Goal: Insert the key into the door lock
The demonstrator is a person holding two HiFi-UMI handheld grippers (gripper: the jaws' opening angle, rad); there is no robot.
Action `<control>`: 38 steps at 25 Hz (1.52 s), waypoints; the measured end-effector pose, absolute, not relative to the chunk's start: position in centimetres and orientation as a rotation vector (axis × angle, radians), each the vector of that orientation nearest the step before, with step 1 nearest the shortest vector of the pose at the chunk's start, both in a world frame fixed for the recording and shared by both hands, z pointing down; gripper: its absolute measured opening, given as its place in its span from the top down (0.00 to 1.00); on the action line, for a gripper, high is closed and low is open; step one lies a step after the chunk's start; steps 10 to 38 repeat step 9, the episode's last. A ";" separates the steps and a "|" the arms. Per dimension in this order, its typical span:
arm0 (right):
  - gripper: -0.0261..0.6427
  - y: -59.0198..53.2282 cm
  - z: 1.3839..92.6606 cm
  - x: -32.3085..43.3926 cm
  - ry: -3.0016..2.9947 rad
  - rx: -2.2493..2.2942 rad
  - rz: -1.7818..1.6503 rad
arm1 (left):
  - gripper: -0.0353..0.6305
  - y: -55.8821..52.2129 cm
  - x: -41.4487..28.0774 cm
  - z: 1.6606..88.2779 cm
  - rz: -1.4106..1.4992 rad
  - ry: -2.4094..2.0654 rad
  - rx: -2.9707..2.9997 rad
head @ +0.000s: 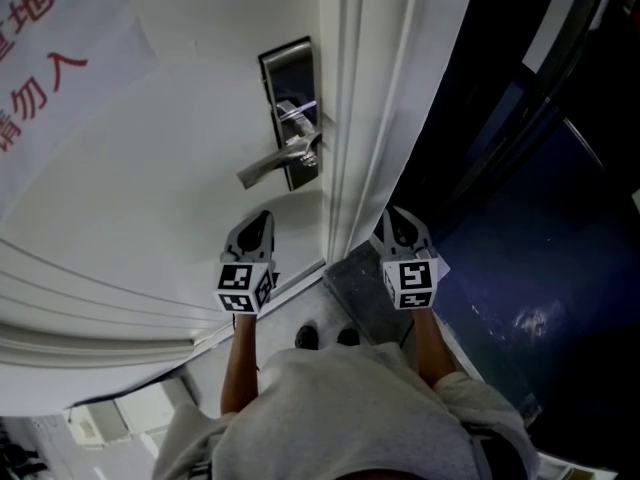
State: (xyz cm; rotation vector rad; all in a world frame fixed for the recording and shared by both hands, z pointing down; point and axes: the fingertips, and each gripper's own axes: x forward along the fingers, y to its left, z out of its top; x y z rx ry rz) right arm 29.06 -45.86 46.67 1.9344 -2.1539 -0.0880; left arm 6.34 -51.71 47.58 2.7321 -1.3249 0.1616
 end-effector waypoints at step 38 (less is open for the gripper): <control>0.93 -46.1 46.4 28.5 -2.163 1.922 -0.103 | 0.92 -51.8 6.3 47.7 0.177 -1.326 2.734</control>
